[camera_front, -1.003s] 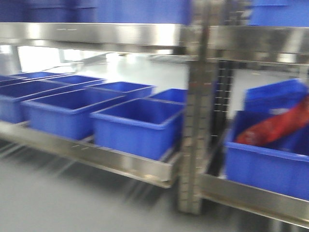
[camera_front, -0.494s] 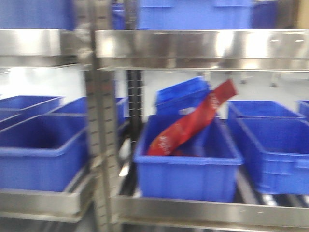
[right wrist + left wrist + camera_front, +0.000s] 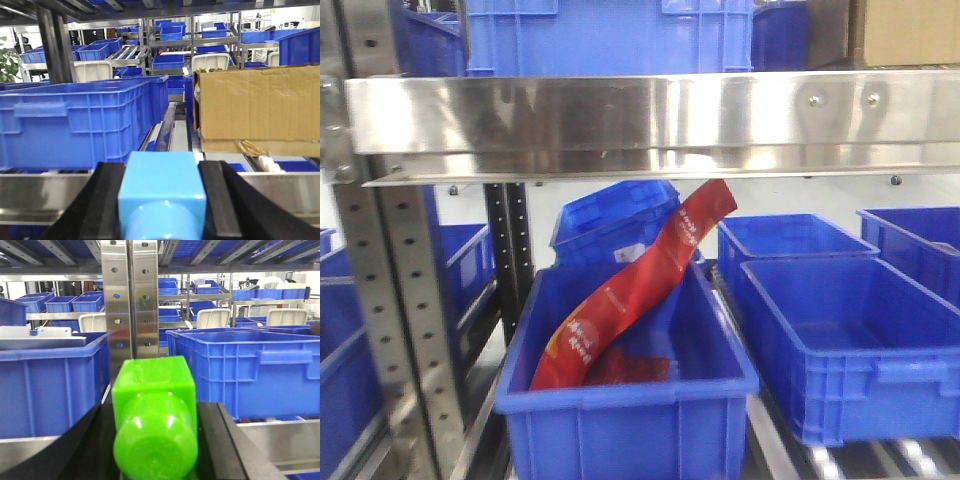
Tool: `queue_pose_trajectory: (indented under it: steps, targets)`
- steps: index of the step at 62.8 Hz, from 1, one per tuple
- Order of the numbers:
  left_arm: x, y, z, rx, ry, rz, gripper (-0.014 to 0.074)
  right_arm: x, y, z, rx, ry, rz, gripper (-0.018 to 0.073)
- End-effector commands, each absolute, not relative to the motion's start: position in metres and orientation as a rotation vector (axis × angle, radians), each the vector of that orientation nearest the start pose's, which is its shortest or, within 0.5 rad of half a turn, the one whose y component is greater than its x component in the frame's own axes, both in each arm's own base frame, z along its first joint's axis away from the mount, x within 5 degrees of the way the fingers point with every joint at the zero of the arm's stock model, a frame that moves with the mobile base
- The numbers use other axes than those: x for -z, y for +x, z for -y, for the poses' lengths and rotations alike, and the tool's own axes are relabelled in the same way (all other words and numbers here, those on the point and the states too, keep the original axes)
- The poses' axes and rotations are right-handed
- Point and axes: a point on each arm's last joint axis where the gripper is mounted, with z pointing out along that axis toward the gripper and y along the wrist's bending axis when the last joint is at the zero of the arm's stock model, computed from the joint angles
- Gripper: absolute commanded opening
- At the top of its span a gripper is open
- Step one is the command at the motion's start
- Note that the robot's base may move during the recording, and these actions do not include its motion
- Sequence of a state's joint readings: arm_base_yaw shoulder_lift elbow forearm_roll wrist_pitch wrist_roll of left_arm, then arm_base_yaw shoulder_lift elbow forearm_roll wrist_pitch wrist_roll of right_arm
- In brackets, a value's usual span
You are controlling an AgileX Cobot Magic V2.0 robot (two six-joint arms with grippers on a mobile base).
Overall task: Grab block from conveyor and place in blue bin
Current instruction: 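Drive up to the shelf and hold both blocks above the blue bins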
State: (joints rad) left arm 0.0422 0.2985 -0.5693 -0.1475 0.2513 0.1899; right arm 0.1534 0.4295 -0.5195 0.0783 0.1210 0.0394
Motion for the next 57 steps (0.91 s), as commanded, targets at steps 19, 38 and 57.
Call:
queue_pose_trajectory:
  steps: [19, 38, 57]
  targets:
    - [-0.3628, 0.0585, 0.0011, -0.033, 0.029, -1.444, -0.0111, -0.349, 0.0909, -0.0145, -0.219, -0.035, -1.489, -0.0162]
    - [-0.3628, 0.0585, 0.0011, -0.033, 0.029, -1.444, -0.0111, -0.349, 0.0909, -0.0145, -0.219, -0.035, -1.489, -0.0162]
    - [-0.3628, 0.0585, 0.0011, -0.033, 0.029, -1.444, -0.0111, -0.349, 0.0909, -0.0145, -0.219, -0.035, -1.489, -0.0162]
